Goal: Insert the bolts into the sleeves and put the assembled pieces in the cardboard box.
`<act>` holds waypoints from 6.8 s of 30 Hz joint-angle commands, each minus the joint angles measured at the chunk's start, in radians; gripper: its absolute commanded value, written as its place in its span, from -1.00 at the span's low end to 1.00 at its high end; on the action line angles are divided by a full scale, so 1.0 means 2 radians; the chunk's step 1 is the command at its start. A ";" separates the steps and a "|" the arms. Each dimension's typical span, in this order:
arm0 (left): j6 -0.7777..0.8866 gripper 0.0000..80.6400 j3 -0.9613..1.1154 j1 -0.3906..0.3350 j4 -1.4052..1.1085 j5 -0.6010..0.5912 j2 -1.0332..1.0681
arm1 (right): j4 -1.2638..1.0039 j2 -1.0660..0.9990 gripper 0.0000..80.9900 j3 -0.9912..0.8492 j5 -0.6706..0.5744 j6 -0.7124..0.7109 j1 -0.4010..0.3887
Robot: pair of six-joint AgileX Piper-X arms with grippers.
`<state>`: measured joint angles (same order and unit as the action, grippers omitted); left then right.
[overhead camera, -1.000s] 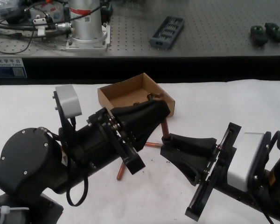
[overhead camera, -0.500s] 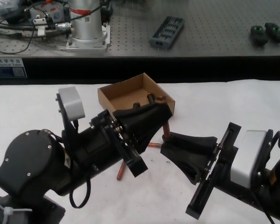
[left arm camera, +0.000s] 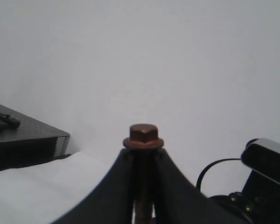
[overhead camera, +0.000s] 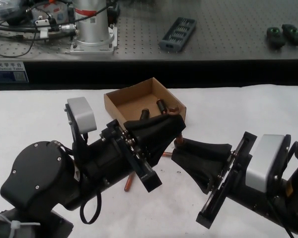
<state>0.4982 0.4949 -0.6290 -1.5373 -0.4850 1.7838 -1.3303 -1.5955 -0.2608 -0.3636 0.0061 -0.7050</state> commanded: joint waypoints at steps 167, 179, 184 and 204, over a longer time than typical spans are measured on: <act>-0.125 -0.63 -0.150 0.028 0.628 0.227 -0.494 | 0.801 -0.317 -0.86 -0.728 0.087 0.008 0.107; -0.125 -0.63 -0.150 0.028 0.628 0.227 -0.494 | 0.824 -0.338 -0.99 -0.728 0.068 0.013 0.107; -0.125 -0.63 -0.150 0.028 0.628 0.227 -0.494 | 0.828 -0.338 -0.69 -0.728 0.062 0.017 0.107; -0.130 -0.63 -0.150 0.028 0.628 0.227 -0.494 | 0.823 -0.293 0.03 -0.740 0.002 0.057 0.096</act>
<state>0.2514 0.1946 -0.5696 -0.2665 -0.0417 0.8022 0.3286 -2.2559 -1.7178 -0.3034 0.1164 -0.5010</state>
